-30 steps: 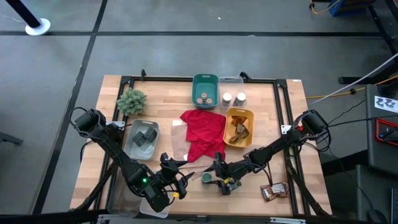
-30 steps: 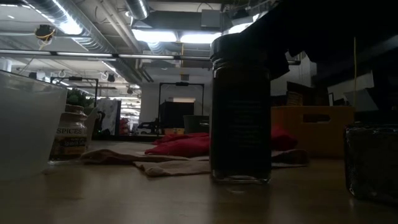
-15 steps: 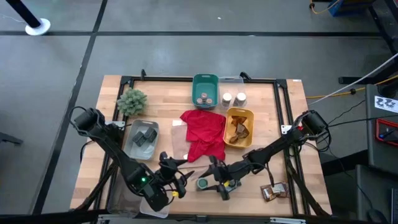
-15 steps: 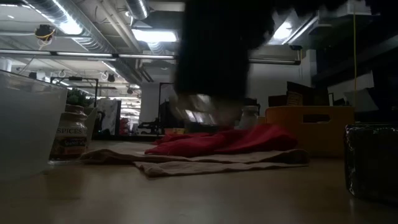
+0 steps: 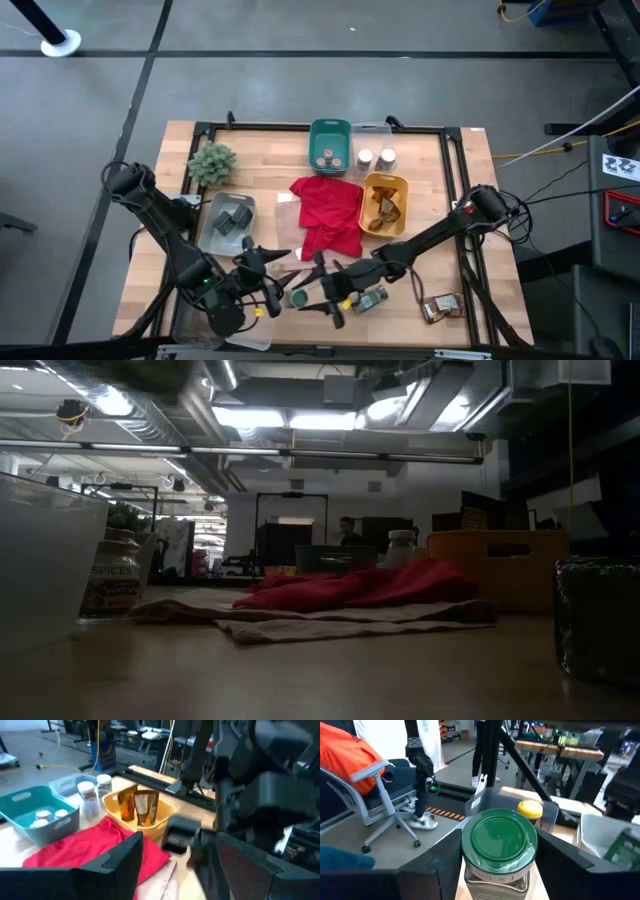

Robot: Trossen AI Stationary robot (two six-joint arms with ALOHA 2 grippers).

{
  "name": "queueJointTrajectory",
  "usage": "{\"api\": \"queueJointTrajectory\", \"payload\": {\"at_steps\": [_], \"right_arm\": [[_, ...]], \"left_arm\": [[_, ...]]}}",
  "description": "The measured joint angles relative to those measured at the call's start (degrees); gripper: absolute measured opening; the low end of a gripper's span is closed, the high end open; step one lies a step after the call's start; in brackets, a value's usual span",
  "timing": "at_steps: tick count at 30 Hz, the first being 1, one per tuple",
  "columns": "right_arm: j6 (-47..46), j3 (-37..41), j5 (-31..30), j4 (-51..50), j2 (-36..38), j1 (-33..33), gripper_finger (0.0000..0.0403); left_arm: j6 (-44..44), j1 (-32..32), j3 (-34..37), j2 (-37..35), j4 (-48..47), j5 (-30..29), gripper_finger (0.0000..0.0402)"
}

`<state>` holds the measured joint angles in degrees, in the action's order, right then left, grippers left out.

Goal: Sort spices by type
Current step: Put the left green seasoning bottle into the bottom left transparent bin

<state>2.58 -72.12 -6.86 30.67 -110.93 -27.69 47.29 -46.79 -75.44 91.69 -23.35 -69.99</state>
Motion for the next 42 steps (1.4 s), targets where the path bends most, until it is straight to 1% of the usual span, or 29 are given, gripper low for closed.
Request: {"api": "queueJointTrajectory", "payload": {"at_steps": [7,9,12,15,19,26,32,38,42], "right_arm": [[2.6,-7.4,0.8,-0.4,-7.0,2.8,0.0215],[2.6,-9.1,2.0,-0.3,-8.9,3.8,0.0215],[2.7,-10.9,3.5,-0.4,-11.3,5.1,0.0215],[2.6,-12.1,3.7,-0.5,-13.4,6.2,0.0215],[2.6,-12.4,5.1,-0.6,-15.5,7.0,0.0215],[2.4,-12.5,5.4,-1.6,-15.9,7.1,0.0216],[2.3,-12.5,7.5,-4.4,-15.9,7.1,0.0216],[2.3,-12.5,7.6,-4.7,-15.9,7.1,0.0216],[2.2,-12.5,7.4,-4.7,-15.9,7.1,0.0229]], "left_arm": [[-1.2,-2.6,0.0,-1.6,0.0,-3.4,0.0235],[-2.0,-3.4,0.0,-1.7,0.0,-4.0,0.0235],[-2.5,-4.3,0.0,-1.7,0.0,-4.6,0.0235],[-2.6,-5.0,0.0,-1.7,0.0,-5.3,0.0235],[-2.6,-5.5,0.0,-1.7,0.0,-6.1,0.0235],[-2.7,-5.4,0.0,-1.7,0.0,-6.3,0.0235],[-2.5,-5.3,0.0,-1.7,0.0,-6.3,0.0235],[-2.4,-5.3,0.0,-1.7,0.0,-6.3,0.0235],[-2.3,-5.3,0.0,-1.7,0.0,-6.3,0.0235]]}}
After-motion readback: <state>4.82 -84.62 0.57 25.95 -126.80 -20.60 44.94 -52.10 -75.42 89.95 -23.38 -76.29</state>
